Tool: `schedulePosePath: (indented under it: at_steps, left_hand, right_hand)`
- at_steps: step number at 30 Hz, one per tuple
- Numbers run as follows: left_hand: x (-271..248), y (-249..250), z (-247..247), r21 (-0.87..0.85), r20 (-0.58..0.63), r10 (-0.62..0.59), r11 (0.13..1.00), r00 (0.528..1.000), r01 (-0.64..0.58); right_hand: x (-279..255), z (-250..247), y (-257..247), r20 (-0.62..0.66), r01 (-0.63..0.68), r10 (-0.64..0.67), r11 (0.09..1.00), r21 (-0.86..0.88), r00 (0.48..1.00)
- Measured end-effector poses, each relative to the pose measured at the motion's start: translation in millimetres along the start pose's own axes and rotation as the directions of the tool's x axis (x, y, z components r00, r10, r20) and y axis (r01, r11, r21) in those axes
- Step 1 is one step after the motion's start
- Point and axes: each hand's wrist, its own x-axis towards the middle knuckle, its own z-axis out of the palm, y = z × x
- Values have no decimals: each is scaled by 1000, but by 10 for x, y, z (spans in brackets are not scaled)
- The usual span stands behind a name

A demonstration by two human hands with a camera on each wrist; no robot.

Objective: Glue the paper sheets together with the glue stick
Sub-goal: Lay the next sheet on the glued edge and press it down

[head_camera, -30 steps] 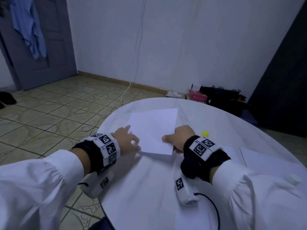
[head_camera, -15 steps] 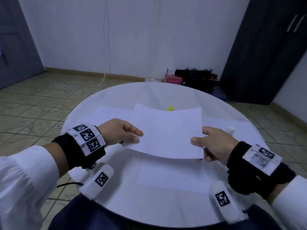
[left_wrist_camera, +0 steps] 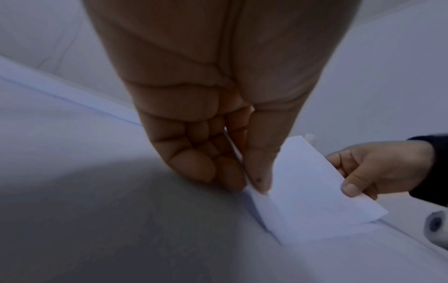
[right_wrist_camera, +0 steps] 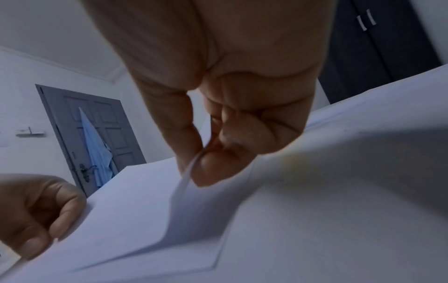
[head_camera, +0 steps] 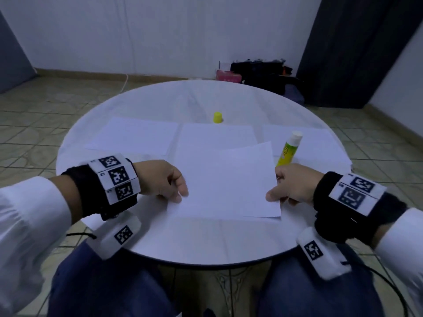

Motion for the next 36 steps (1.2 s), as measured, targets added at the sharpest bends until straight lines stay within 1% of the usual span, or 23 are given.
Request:
schedulePosePath:
  at_steps: [6, 11, 13, 18, 21, 24, 26, 30, 36]
  left_hand:
    - [13, 26, 26, 0, 23, -6, 1000, 1000, 6]
    - [27, 39, 38, 21, 11, 2, 1000, 1000, -2]
    - [31, 41, 43, 29, 8, 3, 1000, 1000, -3]
    - [28, 33, 36, 63, -17, 6, 998, 1000, -5]
    - [21, 22, 17, 82, -9, 4, 997, 1000, -4]
    - [10, 7, -9, 76, 5, 4, 997, 1000, -4]
    - [6, -8, -20, 70, 12, 7, 998, 1000, -8]
    - [3, -36, -35, 56, 28, 13, 998, 1000, -14]
    - [4, -39, -44, 65, 29, 21, 998, 999, -23]
  right_hand:
    - [110, 41, 43, -10, -14, 13, 997, -73, 1000]
    - [135, 60, 78, 62, 39, -40, 999, 15, 997]
    - [146, 73, 97, 80, 53, -55, 998, 18, 995]
    - [183, 83, 125, 81, 45, -46, 999, 12, 996]
    - [191, 88, 141, 67, 36, -35, 999, -19, 997]
    - [160, 101, 112, 84, 31, -31, 1000, 3, 996]
    - [179, 107, 135, 112, 51, -54, 998, 36, 992]
    - [195, 102, 182, 130, 92, -97, 995, 48, 987]
    - [183, 98, 189, 144, 98, -105, 994, 55, 984]
